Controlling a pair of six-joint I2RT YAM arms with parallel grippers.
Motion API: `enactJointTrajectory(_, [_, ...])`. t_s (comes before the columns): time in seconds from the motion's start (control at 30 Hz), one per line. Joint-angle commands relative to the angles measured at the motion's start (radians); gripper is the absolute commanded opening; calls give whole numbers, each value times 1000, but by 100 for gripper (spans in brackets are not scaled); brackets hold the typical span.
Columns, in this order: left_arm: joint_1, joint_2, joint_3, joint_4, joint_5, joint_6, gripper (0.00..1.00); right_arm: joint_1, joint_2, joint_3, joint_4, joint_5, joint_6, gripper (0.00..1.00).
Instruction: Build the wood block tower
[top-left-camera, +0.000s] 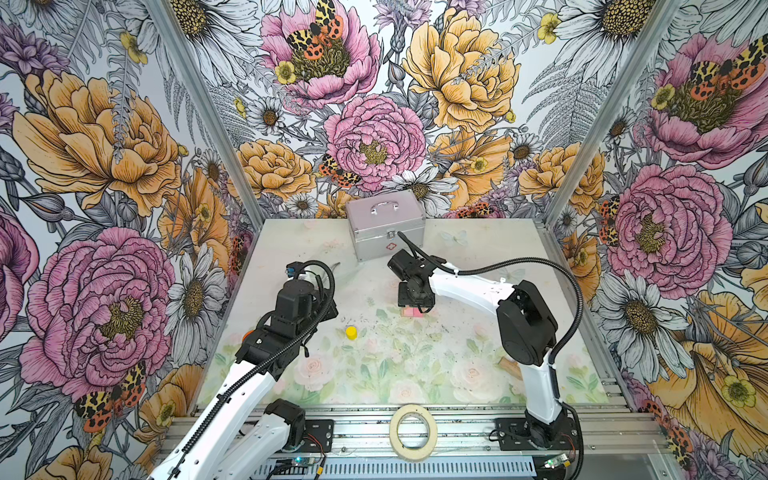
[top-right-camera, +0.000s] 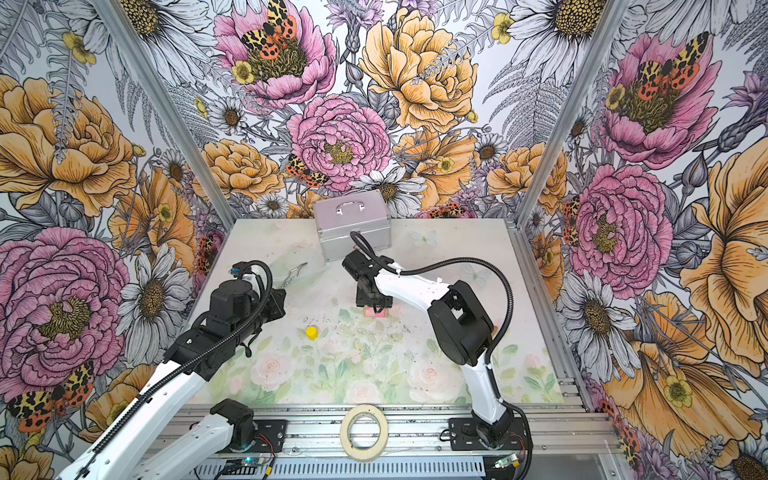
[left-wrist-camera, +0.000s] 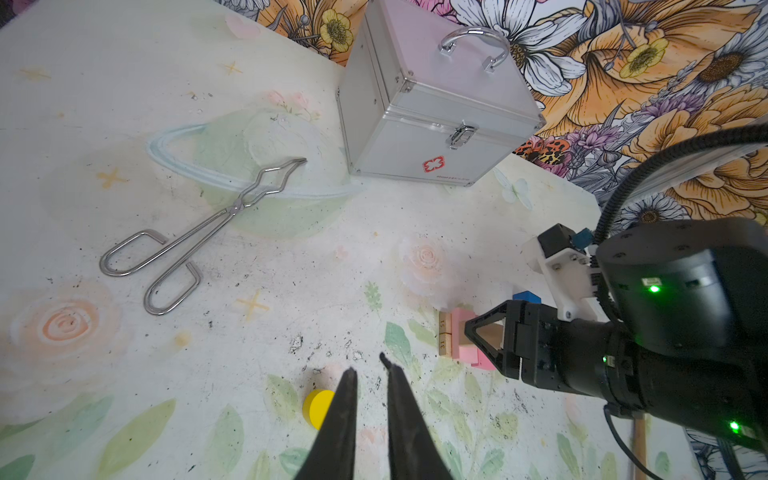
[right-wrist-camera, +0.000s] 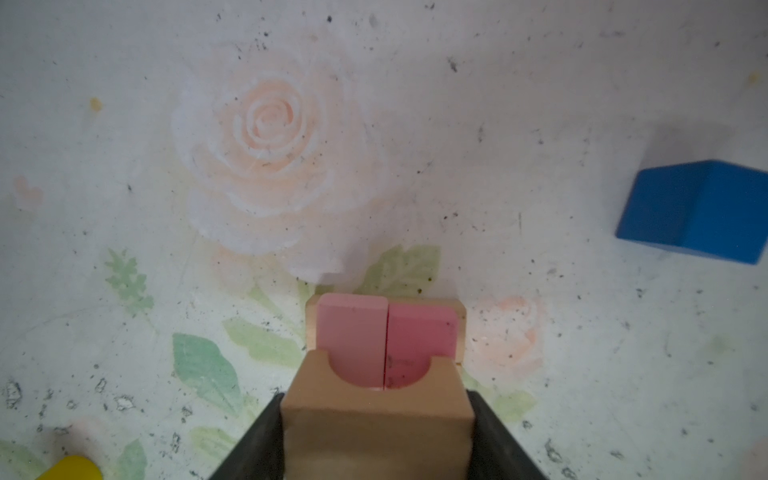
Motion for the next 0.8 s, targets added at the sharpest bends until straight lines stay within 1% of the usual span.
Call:
enactJointTrajectory(0.0, [6, -1, -11, 22, 16, -7, 17, -4, 15, 2, 7, -4, -7, 56])
enactJointTrajectory(0.2, [7, 0, -11, 23, 16, -7, 17, -4, 15, 2, 7, -5, -7, 60])
enactJointTrajectory(0.4, [7, -2, -11, 23, 14, -7, 17, -3, 15, 4, 7, -5, -7, 70])
enactJointTrajectory(0.77, [7, -2, -11, 23, 16, -7, 17, -4, 13, 8, 6, -5, -9, 73])
